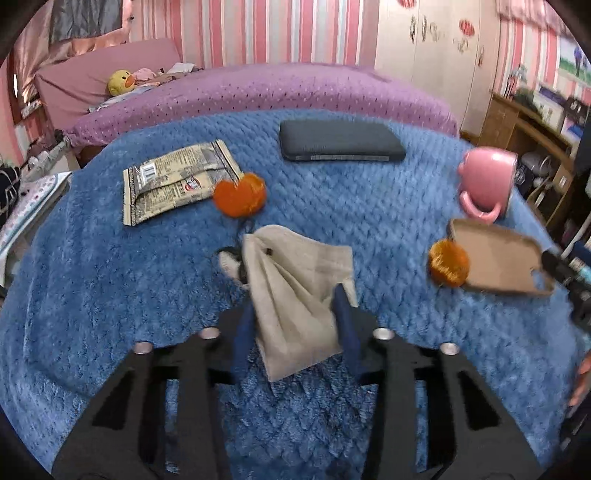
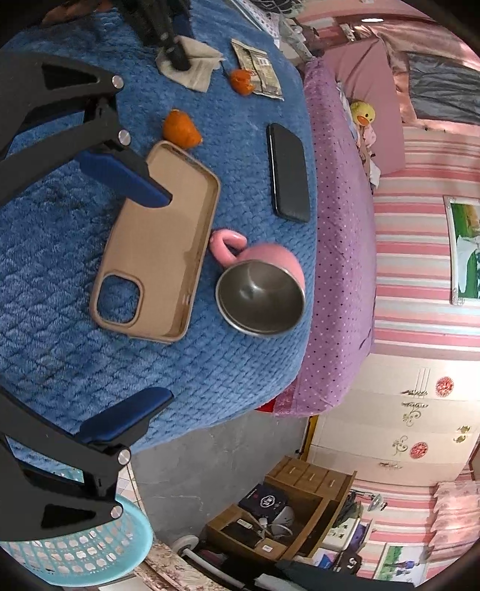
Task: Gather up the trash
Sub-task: 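Grasp the orange peel with the right tool while the left tool holds the cloth bag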
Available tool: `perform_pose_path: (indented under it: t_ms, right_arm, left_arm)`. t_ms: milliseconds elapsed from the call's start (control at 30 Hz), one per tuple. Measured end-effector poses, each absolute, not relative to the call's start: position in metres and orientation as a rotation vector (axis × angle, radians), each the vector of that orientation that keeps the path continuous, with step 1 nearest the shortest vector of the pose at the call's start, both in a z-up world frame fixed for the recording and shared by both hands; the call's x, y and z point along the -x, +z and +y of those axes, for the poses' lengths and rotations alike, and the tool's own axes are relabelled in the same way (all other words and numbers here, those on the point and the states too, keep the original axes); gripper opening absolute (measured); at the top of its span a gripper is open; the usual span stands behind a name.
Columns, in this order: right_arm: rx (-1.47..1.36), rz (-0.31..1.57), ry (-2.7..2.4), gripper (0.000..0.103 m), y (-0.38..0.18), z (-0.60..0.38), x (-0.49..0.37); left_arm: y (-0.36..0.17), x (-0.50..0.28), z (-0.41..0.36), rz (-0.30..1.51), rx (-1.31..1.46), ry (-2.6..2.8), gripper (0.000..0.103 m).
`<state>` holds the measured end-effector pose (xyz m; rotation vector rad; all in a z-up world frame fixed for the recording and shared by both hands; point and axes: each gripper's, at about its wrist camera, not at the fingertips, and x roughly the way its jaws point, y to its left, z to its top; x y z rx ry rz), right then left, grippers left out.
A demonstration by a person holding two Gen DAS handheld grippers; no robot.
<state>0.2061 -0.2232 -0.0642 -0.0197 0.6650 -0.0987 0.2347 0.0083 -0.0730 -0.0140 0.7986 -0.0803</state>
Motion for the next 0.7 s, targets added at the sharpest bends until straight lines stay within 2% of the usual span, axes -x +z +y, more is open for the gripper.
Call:
perform_pose_path:
  t_ms: [200, 467, 533, 600, 633, 700]
  right_arm:
    - [0.023, 0.67, -0.035, 0.096, -0.066, -0.198, -0.206]
    - [0.051, 0.695, 0.064, 0.094, -0.073, -0.142, -0.218]
    - [0.07, 0.711, 0.083, 0.085, -0.076, -0.127, -0.223]
    - [0.088, 0.729, 0.098, 0.068, -0.079, -0.117, -0.229]
    - [0.096, 0.745, 0.106, 0.064, -0.081, -0.112, -0.233]
    - [0.115, 0.775, 0.122, 0.044, -0.088, -0.105, -0.238]
  left_arm:
    - [-0.052, -0.212, 0.04, 0.694, 0.027, -0.022, 0.033]
    - [-0.054, -0.213, 0.069, 0.692, 0.009, 0.05, 0.033]
    - [-0.055, -0.215, 0.072, 0.696, 0.015, 0.049, 0.033]
    - [-0.055, -0.215, 0.073, 0.694, 0.004, 0.059, 0.033]
    - [-0.054, -0.215, 0.073, 0.693, 0.001, 0.062, 0.033]
    - [-0.054, -0.217, 0.074, 0.694, 0.015, 0.057, 0.033]
